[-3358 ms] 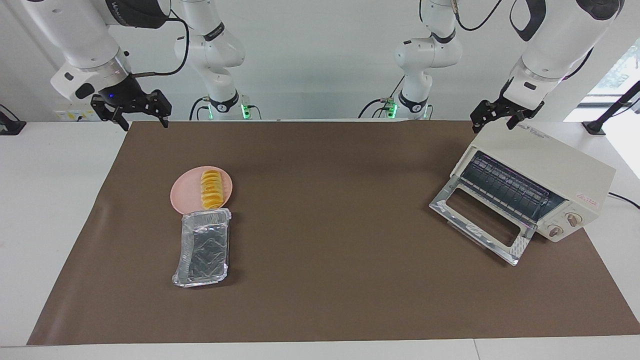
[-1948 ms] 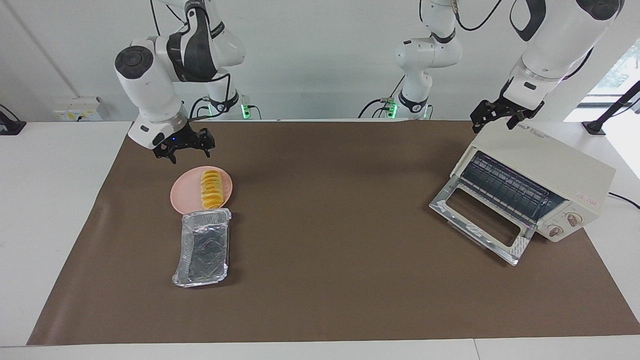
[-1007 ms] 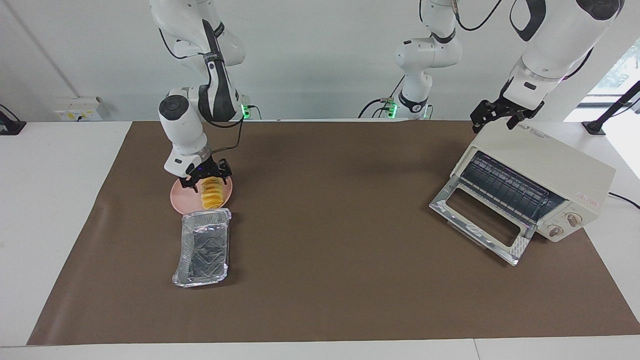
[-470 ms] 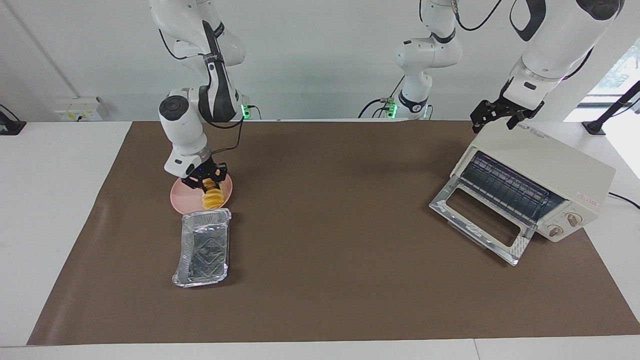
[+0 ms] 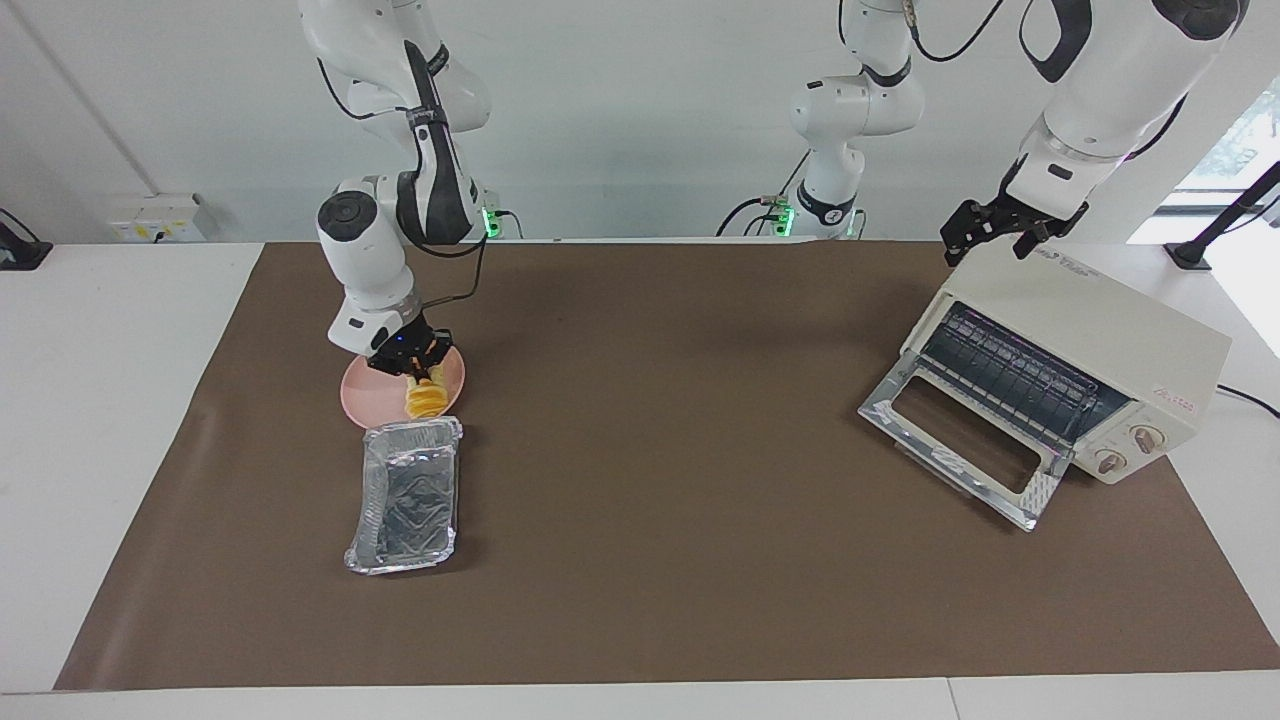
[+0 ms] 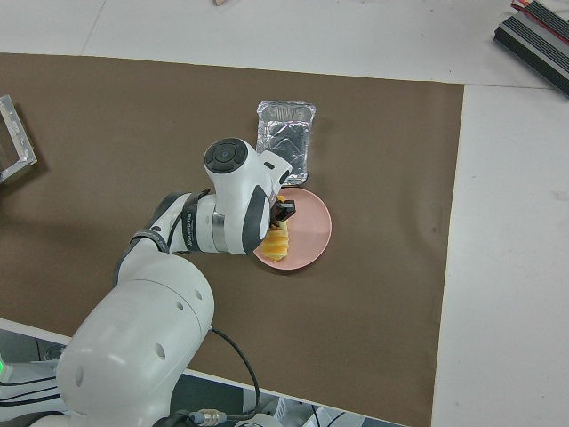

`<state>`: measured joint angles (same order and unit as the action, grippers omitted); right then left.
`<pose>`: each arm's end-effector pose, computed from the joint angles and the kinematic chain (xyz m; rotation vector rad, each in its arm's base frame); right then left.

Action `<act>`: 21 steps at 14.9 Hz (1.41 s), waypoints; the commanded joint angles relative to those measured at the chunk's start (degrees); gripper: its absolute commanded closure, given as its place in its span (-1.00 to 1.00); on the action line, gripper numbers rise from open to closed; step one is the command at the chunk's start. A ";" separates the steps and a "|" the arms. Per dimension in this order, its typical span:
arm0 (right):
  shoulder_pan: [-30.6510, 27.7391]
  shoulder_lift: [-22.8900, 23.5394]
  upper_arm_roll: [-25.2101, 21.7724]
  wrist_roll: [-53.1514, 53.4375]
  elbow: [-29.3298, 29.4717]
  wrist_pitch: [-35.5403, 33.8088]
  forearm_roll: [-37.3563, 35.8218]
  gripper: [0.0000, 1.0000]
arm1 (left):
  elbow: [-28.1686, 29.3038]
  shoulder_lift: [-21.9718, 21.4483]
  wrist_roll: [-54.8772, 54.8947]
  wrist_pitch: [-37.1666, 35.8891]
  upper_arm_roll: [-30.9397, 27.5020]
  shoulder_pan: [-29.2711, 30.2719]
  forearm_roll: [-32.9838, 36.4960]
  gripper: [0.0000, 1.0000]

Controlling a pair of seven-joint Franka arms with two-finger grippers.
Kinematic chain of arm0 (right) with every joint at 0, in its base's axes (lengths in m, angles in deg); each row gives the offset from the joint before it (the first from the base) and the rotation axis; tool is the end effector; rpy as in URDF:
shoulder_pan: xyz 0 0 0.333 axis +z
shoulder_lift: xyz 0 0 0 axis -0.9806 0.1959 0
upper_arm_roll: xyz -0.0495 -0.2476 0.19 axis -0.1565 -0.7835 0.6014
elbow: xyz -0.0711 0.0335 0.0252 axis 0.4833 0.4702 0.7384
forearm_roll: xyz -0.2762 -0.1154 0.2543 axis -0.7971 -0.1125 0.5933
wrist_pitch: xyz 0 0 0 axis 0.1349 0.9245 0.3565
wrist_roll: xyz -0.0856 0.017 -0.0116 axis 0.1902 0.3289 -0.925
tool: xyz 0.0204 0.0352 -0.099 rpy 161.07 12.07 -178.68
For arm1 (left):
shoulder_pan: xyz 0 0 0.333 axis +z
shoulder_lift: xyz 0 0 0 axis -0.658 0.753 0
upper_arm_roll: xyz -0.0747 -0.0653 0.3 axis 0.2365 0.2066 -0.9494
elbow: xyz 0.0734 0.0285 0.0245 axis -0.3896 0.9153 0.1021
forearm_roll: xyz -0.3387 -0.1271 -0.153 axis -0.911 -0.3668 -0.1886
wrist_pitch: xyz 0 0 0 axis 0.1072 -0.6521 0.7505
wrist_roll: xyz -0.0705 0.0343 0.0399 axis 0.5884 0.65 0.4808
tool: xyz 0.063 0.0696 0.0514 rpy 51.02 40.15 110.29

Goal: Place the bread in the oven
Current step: 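Lift the bread slices with the right gripper and carry toward the foil tray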

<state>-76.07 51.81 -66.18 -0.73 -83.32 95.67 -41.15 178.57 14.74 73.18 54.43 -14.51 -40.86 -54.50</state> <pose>0.4848 0.0338 0.3182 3.0886 0.5039 0.0198 0.5219 -0.0369 0.6094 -3.0986 -0.0318 0.1835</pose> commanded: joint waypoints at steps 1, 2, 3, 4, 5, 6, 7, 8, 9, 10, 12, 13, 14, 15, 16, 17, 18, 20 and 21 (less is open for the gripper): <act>-0.79 -0.09 0.12 -2.39 3.13 -5.15 0.81 1.00 | 0.18 -0.48 -0.23 -0.86 -0.17 0.07 -0.42 -1.00; -0.87 -0.18 0.12 -2.39 5.67 -9.10 0.81 1.00 | 0.18 -0.48 -0.23 -0.86 -0.17 0.07 -0.42 -1.00; -0.96 -0.18 0.12 -2.39 8.74 -13.57 0.81 1.00 | 0.18 -0.48 -0.23 -0.86 -0.17 0.07 -0.42 -1.00; -1.05 -0.09 0.12 -2.39 11.73 -17.53 0.81 1.00 | 0.18 -0.48 -0.23 -0.86 -0.17 0.07 -0.42 -1.00; -1.05 -0.18 0.12 -2.39 14.29 -20.79 0.81 1.00 | 0.18 -0.48 -0.23 -0.86 -0.17 0.07 -0.42 -1.00; -1.05 -0.18 0.12 -2.39 16.57 -23.61 0.81 1.00 | 0.18 -0.48 -0.23 -0.86 -0.17 0.07 -0.42 -1.00; -1.05 -0.09 0.12 -2.39 19.12 -25.99 0.90 1.00 | 0.18 -0.48 -0.23 -0.86 -0.17 0.07 -0.42 -1.00; -1.22 0.26 0.12 -2.39 22.10 -28.19 0.90 1.00 | 0.18 -0.48 -0.23 -0.86 -0.17 0.07 -0.42 -1.00; -1.40 1.13 0.04 -2.39 25.35 -29.78 0.90 1.00 | 0.18 -0.48 -0.23 -0.86 -0.17 0.07 -0.42 -1.00; -1.31 3.58 -0.05 -2.30 29.30 -30.40 0.99 1.00 | 0.18 -0.48 -0.23 -0.86 -0.17 0.07 -0.42 -1.00; -1.31 7.01 -0.05 -2.13 35.73 -30.49 0.72 1.00 | 0.18 -0.48 -0.23 -0.86 -0.17 0.07 -0.42 -1.00; -1.31 9.90 -0.14 -1.86 39.41 -30.49 0.90 1.00 | 0.18 -0.48 -0.23 -0.86 -0.17 0.07 -0.42 -1.00; -1.40 12.80 -0.14 -1.77 42.58 -30.49 0.99 1.00 | 0.18 -0.48 -0.23 -0.86 -0.17 0.07 -0.42 -1.00; -1.31 15.35 -0.14 -1.69 45.40 -30.32 0.99 1.00 | 0.18 -0.48 -0.23 -0.86 -0.17 0.07 -0.42 -1.00; -0.97 16.68 -0.14 -1.34 46.47 -29.88 0.99 1.00 | 0.18 -0.48 -0.23 -0.86 -0.17 0.07 -0.42 -1.00; -0.53 17.83 -0.14 0.41 46.83 -29.36 0.81 1.00 | 0.18 -0.48 -0.23 -0.86 -0.17 0.07 -0.42 -1.00; -0.35 19.67 -0.14 1.99 47.96 -29.09 0.64 1.00 | 0.18 -0.48 -0.23 -0.86 -0.17 0.07 -0.42 -1.00; -0.43 25.89 -0.14 2.71 53.92 -29.18 0.81 1.00 | 0.18 -0.48 -0.23 -0.86 -0.17 0.07 -0.42 -1.00; -0.43 28.88 -0.14 2.71 56.65 -29.09 0.81 1.00 | 0.18 -0.48 -0.23 -0.86 -0.17 0.07 -0.42 -1.00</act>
<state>-76.39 73.42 -66.41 1.07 -34.98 67.54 -41.15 178.57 14.74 73.18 54.43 -14.51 -40.86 -54.50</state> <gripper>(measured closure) 0.925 0.000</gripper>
